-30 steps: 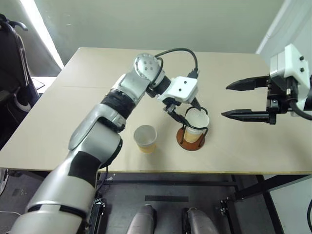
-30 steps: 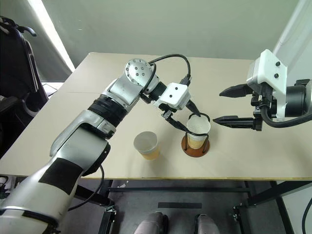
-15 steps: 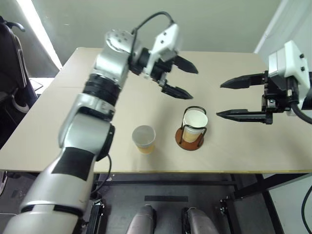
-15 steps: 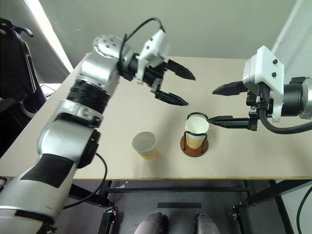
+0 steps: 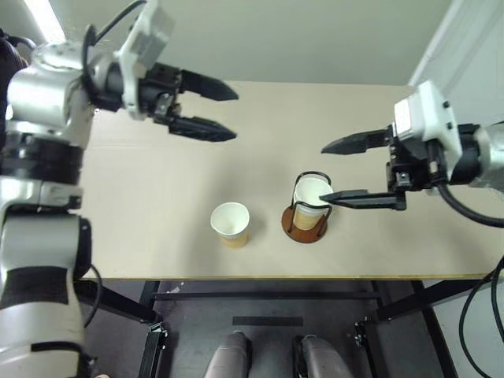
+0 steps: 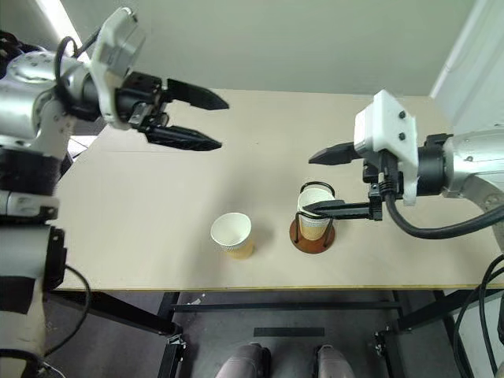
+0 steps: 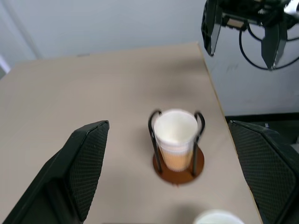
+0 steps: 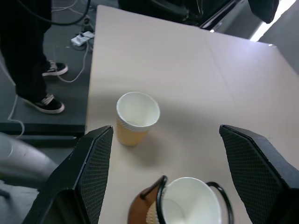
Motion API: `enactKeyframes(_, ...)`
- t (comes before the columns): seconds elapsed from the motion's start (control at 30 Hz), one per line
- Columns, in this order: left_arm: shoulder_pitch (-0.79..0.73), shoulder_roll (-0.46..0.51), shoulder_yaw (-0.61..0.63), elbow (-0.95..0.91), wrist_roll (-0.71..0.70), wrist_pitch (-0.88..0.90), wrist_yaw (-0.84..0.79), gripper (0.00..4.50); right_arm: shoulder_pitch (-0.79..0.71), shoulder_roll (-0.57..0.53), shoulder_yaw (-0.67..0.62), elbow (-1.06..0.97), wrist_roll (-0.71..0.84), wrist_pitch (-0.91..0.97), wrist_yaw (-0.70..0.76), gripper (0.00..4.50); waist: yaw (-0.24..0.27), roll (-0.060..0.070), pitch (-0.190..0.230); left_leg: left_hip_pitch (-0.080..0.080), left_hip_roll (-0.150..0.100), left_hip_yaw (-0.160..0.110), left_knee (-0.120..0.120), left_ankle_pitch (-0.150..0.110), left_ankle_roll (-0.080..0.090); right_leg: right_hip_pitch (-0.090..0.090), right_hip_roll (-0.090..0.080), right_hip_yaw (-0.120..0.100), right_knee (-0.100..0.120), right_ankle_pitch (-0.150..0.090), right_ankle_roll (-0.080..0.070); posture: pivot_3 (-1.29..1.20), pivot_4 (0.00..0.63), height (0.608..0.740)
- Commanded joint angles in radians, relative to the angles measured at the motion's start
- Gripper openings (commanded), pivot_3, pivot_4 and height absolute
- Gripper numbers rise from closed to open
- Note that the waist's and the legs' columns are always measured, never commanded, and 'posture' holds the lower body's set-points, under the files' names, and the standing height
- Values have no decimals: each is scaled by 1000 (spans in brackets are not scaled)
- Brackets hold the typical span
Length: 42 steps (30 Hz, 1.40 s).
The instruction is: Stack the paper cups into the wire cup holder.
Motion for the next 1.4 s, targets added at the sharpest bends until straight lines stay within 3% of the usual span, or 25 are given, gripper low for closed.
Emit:
enactKeyframes(0.03,51,56,64,-78,-38,13,-31,4411,-27,7,46,-3,-48,-40,15,3671,0,0,0,1,-1,1,0,0,0,0,1,0,0,0,0,0,150,740)
enactKeyframes(0.3,293,237,54,-117,-3,-113,-31,4411,-74,100,298,117,-365,-279,62,3671,-16,0,0,1,0,-1,0,0,-1,-2,1,0,3,1,-4,0,150,740)
enactKeyframes(0.57,350,323,13,-144,-1,-156,-31,4411,-99,189,344,144,-403,-283,120,3671,-15,0,0,1,0,-1,-1,-1,-1,-2,0,-1,4,0,-7,0,150,740)
enactKeyframes(0.87,364,341,2,-159,-30,-153,-31,4411,-147,315,432,189,-479,-280,138,3671,-19,-1,-1,1,0,-1,-2,-1,-4,-6,0,0,10,-4,-13,0,150,740)
enactKeyframes(1.07,369,352,-2,-159,-36,-155,-31,4411,-166,429,535,290,-618,-357,108,3671,-22,-1,-1,2,0,-1,-5,-1,-7,-10,0,0,16,-6,-17,0,150,740)
enactKeyframes(1.4,389,356,2,-175,-43,-156,-31,4411,-173,534,577,385,-727,-432,112,3671,-22,-3,-2,1,1,-2,-17,4,-14,-15,0,-1,16,-8,-22,0,150,740)
